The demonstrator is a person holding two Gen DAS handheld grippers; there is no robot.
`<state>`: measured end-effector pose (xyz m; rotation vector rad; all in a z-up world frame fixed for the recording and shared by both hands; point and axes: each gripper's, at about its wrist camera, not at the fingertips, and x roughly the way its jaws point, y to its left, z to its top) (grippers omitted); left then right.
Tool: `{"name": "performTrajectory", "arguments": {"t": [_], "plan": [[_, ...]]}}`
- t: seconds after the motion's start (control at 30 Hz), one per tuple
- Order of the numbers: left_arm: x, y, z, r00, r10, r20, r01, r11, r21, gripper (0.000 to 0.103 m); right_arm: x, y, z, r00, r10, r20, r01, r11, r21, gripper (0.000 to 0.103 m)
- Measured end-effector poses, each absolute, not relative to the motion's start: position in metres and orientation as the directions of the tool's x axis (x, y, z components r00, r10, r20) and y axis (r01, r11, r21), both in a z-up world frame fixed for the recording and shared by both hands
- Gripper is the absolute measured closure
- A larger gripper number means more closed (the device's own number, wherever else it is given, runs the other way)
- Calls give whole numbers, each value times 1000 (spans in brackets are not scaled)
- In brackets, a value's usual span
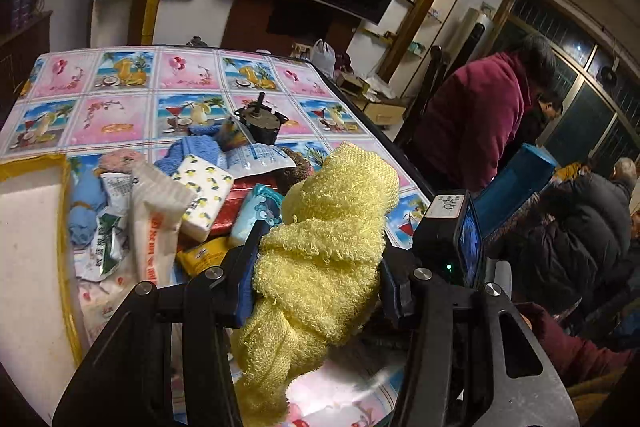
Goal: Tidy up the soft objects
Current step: 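Carry the towel into the gold-rimmed tray with the left tool while the right tool drops the white bag in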
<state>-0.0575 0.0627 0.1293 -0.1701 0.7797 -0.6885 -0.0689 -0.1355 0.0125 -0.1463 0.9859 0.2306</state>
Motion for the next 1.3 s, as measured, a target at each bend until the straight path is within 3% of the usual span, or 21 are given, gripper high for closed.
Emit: {"name": "performTrajectory", "arguments": {"t": [0.03,0.07,0.23,0.43,0.7,0.97,1.3], "plan": [[-62,73,131,520,-630,-577,497,772,-395,54,-70,-136,14,529,126,-839,-254,967,-16,52],[-66,84,132,534,-630,-564,483,775,-408,54,-70,-138,16,525,129,-841,-246,969,-5,55],[-83,137,134,599,-622,-504,414,779,-470,54,-77,-145,19,511,154,-845,-225,974,42,60],[-100,196,135,678,-569,-465,338,803,-490,54,-93,-147,47,571,182,-800,-203,976,78,60],[-59,263,113,682,-464,-565,152,846,-512,54,-84,-73,98,584,310,-750,-359,928,104,60],[14,310,74,660,-410,-629,8,841,-541,54,-29,57,112,507,442,-740,-528,838,139,60],[47,348,41,642,-486,-593,-52,745,-666,47,36,162,79,532,339,-776,-538,843,-1,55]]}}
